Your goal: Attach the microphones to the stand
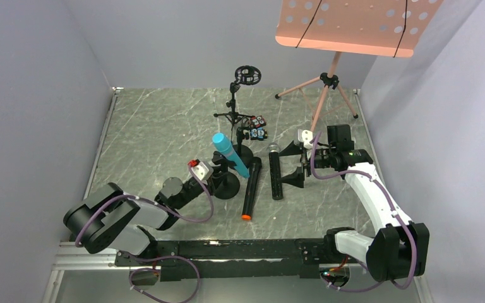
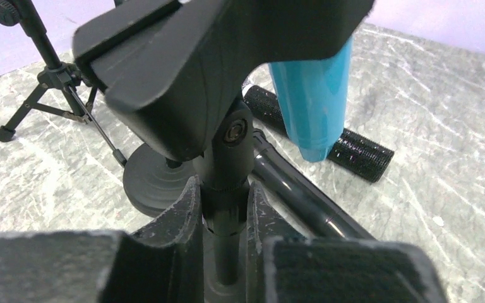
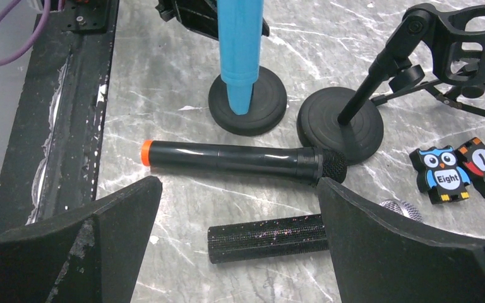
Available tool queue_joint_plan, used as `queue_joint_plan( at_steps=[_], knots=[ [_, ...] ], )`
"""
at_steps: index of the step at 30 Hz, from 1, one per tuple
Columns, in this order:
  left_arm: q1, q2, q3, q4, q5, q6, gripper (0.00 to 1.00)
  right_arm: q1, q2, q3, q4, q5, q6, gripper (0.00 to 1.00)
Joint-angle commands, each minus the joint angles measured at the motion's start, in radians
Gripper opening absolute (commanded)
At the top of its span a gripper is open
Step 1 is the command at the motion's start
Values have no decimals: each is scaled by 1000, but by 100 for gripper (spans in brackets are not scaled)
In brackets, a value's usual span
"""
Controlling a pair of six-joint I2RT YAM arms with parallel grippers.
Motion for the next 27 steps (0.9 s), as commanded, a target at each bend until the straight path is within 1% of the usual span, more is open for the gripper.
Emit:
queue_joint_plan(
  at_steps=[1,2,3,6,9,11,13,14,15,18,20,22,23,27],
  knots=[
    [-5,-79,12,34,-7,18,4,-4,0,13,-9,-33,-43,100],
    [-4,-108,3,20,-16,23,1,-4,0,13,-11,-33,-44,100],
    [-5,-137,-8,5,-29,23,0,-4,0,15,-13,-32,-45,100],
    [2,-255,-34,-85,-84,67,0,-4,9,25,-40,-35,-68,100],
    [35,-382,-33,-219,-133,80,0,-4,21,39,-73,-37,-92,100],
    [92,-448,-26,-299,-137,68,0,-4,26,45,-88,-39,-106,100],
    [185,-491,-13,-342,-123,44,0,-4,26,45,-91,-41,-108,100],
    [250,-505,-3,-357,-115,43,0,-4,24,44,-90,-42,-108,100],
    [284,-506,13,-372,-106,43,0,-4,23,44,-90,-42,-109,100],
    [432,-458,103,-430,-81,51,0,-3,23,45,-99,-45,-120,100],
    [508,-388,175,-422,-59,65,0,-4,24,48,-104,-46,-124,100],
    [596,-302,235,-366,-1,45,0,-4,25,48,-107,-44,-128,100],
    [640,-253,262,-327,30,12,0,-5,26,47,-107,-44,-129,100],
    [782,-41,387,-168,151,-66,0,-4,36,52,-118,-51,-137,100]
  ],
)
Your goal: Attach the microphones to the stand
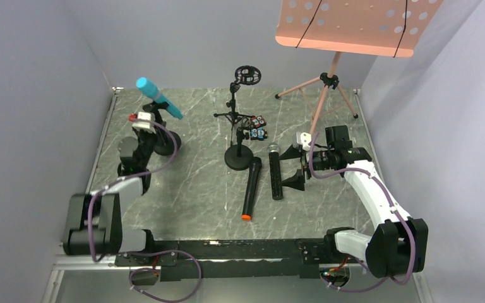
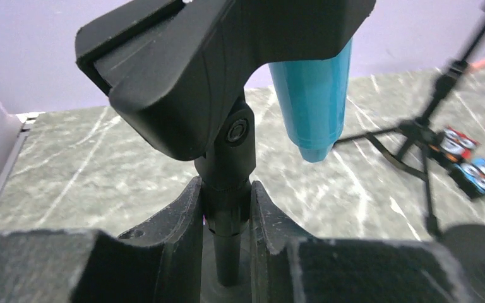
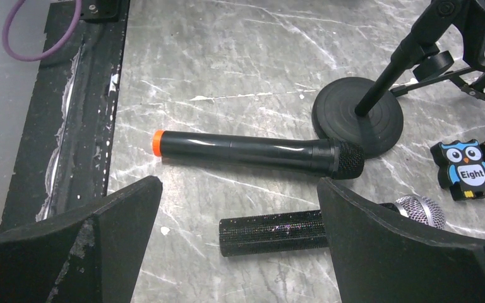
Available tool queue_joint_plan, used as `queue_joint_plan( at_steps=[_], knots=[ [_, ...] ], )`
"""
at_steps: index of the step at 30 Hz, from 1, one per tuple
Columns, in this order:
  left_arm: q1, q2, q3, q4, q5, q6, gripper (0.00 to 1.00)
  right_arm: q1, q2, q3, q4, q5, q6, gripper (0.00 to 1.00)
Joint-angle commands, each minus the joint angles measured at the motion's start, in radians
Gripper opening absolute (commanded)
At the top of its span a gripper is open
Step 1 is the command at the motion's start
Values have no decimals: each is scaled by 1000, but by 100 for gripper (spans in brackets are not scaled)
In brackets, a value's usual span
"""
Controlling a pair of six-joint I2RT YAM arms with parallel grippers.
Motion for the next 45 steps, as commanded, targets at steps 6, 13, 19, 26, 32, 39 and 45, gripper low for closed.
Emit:
queue_joint_plan(
  at_steps=[6,13,19,26,32,39,45],
  knots=[
    [221,397,383,253,191,-109,0,-3,28,46,-27,-39,-61,100],
    [266,628,636,137,227,-50,0,-3,62,55,-42,-23,-75,100],
    [272,717,721,71,224,-27,3,-3,101,71,-81,-12,-113,100],
    [275,711,663,85,185,-50,44,-3,125,87,-116,-10,-135,100],
    [279,623,551,103,194,-85,84,-3,105,80,-102,-1,-124,100],
    [277,391,310,76,123,-151,99,-11,79,59,-71,34,-115,100],
    [277,106,223,-265,62,-170,99,-54,52,52,-64,17,-108,100]
  ],
)
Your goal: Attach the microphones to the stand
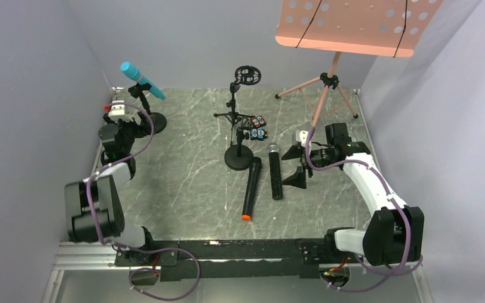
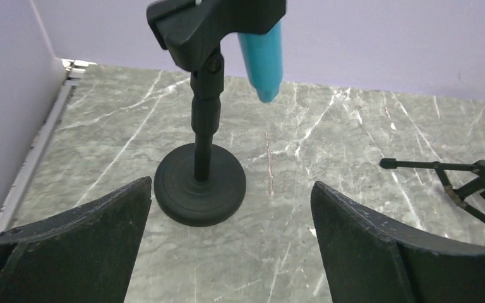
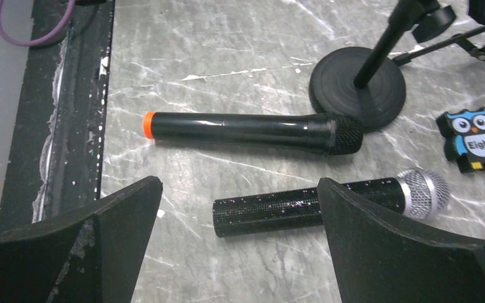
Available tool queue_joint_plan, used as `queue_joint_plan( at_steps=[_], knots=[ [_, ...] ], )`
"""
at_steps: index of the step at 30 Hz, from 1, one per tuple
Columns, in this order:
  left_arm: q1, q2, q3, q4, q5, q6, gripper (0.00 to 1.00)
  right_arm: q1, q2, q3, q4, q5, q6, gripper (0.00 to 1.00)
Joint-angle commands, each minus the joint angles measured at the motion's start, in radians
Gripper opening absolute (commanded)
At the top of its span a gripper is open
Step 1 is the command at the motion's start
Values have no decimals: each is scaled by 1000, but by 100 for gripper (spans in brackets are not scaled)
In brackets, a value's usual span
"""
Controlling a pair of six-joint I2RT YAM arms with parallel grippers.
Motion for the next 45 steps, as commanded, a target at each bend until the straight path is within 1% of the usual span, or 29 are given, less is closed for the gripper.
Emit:
queue_joint_plan(
  at_steps=[1,3,6,8,10,12,14,16,18,19,20,22,24,25,27,29,32,34,38,42,45],
  knots=[
    [4,-233,-19,-269,-62,-56,99,-46,-46,6,33,-28,-22,100],
    [7,-324,-18,-404,-79,-81,99,-74,-57,0,37,-42,-19,100],
    [15,-458,-35,-551,-101,-119,99,-127,-63,-1,23,-71,-27,100],
    [18,-529,-44,-609,-91,-149,99,-156,-52,8,-16,-87,-56,100],
    [19,-580,-35,-707,-57,-184,99,-191,-38,23,-72,-109,-104,100],
    [19,-603,-7,-790,36,-197,99,-218,-24,37,-115,-124,-140,100],
    [19,-604,27,-877,159,-215,99,-245,-16,46,-141,-132,-159,100],
    [19,-595,43,-912,305,-235,99,-266,-19,46,-128,-124,-127,100],
    [17,-589,28,-887,468,-278,99,-269,-44,33,-61,-88,-24,100],
    [8,-590,18,-867,525,-286,99,-268,-62,16,-1,-56,71,100],
    [-15,-595,13,-861,551,-279,99,-268,-87,-5,89,-11,186,100],
    [-101,-623,26,-902,532,-216,99,-268,-153,-66,257,97,394,100],
    [-218,-649,42,-947,471,-153,99,-270,-192,-98,363,191,519,100],
    [-294,-658,45,-958,439,-133,99,-277,-201,-103,389,213,547,100],
    [-419,-672,46,-963,361,-105,99,-302,-195,-97,400,193,573,100],
    [-498,-676,42,-951,284,-81,99,-328,-179,-86,379,158,577,100],
    [-572,-655,36,-892,166,-78,99,-354,-173,-90,372,140,563,100],
    [-614,-614,33,-818,108,-87,99,-370,-181,-95,368,137,554,100],
    [-686,-465,45,-663,71,-113,99,-412,-200,-97,373,116,554,100],
    [-740,-290,84,-527,77,-68,96,-428,-212,-99,370,115,542,100],
    [-749,-163,124,-433,90,-44,92,-430,-208,-94,361,120,531,100]
  ],
)
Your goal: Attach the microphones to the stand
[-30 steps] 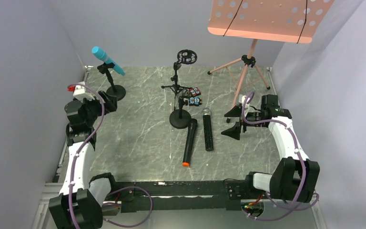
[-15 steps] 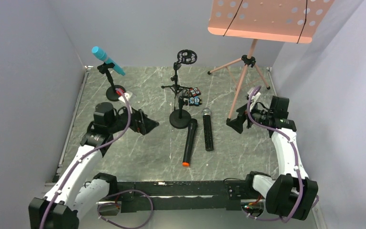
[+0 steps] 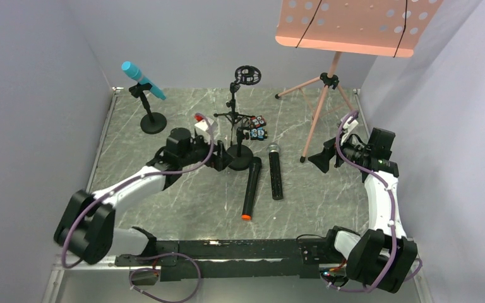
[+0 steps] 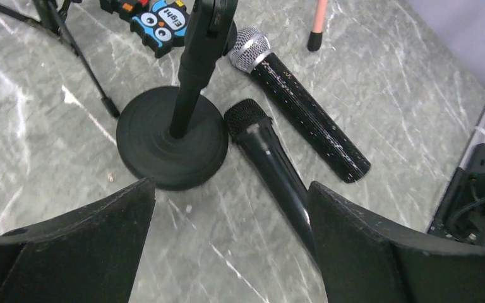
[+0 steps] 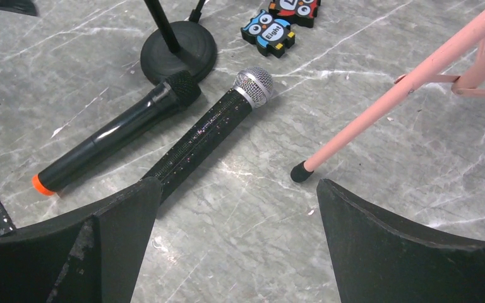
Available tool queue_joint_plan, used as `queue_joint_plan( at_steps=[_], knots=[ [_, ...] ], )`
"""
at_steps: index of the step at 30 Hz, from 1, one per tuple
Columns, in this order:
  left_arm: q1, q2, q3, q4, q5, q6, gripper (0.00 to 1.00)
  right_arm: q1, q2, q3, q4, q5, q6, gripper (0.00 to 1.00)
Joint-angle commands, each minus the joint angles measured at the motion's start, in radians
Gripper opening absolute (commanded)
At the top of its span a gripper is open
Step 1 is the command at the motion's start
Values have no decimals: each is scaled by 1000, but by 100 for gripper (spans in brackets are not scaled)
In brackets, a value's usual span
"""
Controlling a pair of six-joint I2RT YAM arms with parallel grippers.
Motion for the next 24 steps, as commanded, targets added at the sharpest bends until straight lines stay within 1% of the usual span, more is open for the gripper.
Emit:
queue_joint_plan(
  at_steps=[1,3,8,10,13,16,19,24],
  knots=[
    [-19,146,88,231,-16,54,92,-7,-13,8,25,-25,-8,100],
    [-19,223,111,273,-19,63,91,-8,-5,11,20,-25,-15,100],
    [-24,367,168,374,-5,47,85,-8,15,23,-3,-20,-33,100],
    [-34,409,173,417,-18,46,83,-8,17,25,-7,-11,-39,100],
    [-43,452,163,506,-25,44,77,-8,16,24,-5,-6,-40,100],
    [-56,477,140,585,-52,44,73,-8,19,25,-6,-12,-41,100],
    [-65,497,142,591,-81,54,69,-8,22,29,-13,-19,-42,100],
    [-74,539,166,593,-71,67,61,-8,7,30,-16,-32,-43,100]
  ],
)
